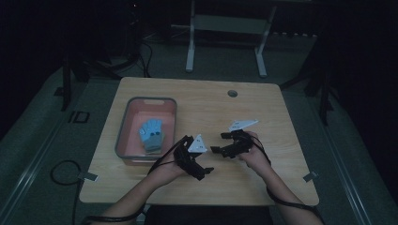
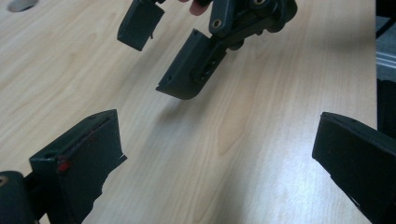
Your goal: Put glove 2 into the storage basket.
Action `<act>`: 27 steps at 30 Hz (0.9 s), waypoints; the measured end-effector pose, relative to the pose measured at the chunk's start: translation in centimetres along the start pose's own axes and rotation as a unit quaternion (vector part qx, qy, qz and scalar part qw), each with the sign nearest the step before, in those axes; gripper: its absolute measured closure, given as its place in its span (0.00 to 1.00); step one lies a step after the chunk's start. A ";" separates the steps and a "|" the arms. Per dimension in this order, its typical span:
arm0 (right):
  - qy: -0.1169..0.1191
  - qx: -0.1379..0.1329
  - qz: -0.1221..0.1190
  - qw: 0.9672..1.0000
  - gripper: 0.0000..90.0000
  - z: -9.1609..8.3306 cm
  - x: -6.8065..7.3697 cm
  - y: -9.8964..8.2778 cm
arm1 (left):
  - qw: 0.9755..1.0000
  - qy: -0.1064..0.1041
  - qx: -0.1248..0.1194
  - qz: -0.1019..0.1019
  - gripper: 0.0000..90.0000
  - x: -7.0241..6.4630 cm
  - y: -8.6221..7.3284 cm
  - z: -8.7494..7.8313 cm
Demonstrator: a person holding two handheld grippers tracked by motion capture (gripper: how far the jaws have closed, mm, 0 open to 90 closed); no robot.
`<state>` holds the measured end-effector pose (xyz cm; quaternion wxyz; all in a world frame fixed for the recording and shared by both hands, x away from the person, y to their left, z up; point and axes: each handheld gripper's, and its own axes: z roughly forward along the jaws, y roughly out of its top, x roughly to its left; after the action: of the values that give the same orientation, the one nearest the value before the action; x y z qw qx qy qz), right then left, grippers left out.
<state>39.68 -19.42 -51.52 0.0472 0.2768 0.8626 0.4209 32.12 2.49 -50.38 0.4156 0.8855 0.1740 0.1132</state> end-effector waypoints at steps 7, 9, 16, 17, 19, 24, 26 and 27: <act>-0.006 0.015 0.007 1.000 0.18 -0.3 -0.4 -2.2 | 1.000 -0.019 0.008 0.009 0.02 -1.0 -0.4 1.9; -0.007 0.015 0.010 1.000 0.18 -0.4 -0.5 -2.6 | 1.000 -0.023 0.008 0.013 0.02 -1.2 -0.4 2.3; -0.011 0.017 0.015 1.000 0.18 -0.6 -0.7 -3.9 | 0.999 -0.039 0.007 0.019 0.02 -1.9 -0.9 3.8; -0.010 0.018 0.016 1.000 0.18 -0.6 -0.7 -4.1 | 0.999 -0.040 0.009 0.022 0.02 -2.0 -1.0 4.0; -0.008 0.017 0.016 1.000 0.18 -0.6 -0.7 -4.6 | 0.999 -0.044 0.009 0.025 0.02 -2.1 -1.3 4.4; -0.011 0.013 0.016 1.000 0.18 -0.8 -0.8 -5.4 | 0.999 -0.047 0.006 0.025 0.02 -2.2 -1.7 5.0; -0.012 0.011 0.015 1.000 0.18 -0.9 -0.8 -5.7 | 0.999 -0.048 0.006 0.025 0.02 -2.2 -1.8 5.2; -0.013 0.009 0.015 1.000 0.18 -0.9 -0.8 -5.8 | 0.998 -0.048 0.006 0.026 0.02 -2.3 -1.8 5.3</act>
<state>37.57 -23.32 -55.40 0.0493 0.2959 0.8614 0.4099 31.50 -1.02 -55.22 0.4149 0.8967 0.1313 0.0807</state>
